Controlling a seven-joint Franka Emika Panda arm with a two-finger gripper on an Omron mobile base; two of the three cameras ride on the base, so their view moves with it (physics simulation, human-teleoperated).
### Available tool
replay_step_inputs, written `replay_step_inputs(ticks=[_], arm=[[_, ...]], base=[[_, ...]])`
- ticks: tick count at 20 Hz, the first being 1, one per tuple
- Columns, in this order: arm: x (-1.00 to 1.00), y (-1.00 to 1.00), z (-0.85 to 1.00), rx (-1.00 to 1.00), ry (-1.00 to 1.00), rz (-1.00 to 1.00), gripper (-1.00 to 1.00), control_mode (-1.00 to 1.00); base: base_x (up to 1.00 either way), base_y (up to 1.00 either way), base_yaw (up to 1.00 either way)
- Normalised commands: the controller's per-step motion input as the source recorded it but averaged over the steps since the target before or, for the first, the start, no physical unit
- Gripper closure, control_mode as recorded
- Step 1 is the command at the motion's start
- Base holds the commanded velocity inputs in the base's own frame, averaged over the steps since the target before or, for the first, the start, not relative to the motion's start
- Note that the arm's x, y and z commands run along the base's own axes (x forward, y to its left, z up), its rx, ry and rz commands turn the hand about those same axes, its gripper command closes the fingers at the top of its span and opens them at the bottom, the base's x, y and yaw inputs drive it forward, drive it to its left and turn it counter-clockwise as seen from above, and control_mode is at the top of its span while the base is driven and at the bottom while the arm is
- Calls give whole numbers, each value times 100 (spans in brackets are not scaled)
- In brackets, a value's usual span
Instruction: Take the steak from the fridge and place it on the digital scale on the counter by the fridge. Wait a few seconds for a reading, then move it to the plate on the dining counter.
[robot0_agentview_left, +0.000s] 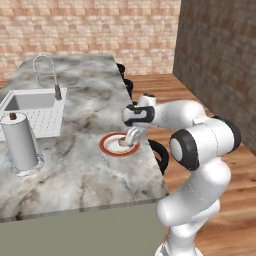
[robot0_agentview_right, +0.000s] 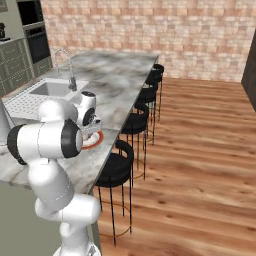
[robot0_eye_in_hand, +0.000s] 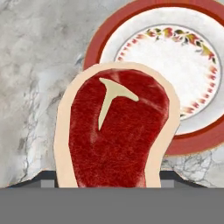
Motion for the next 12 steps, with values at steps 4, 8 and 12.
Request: replay_step_inputs(ticks=[4,8,12], arm=[[68,0,-35,0,-1,0,100,-100],[65,4,-39,0,0,0,100,-100],[59,9,-34,0,0,0,100,-100]], base=[[0,0,0],[0,0,0],[0,0,0]])
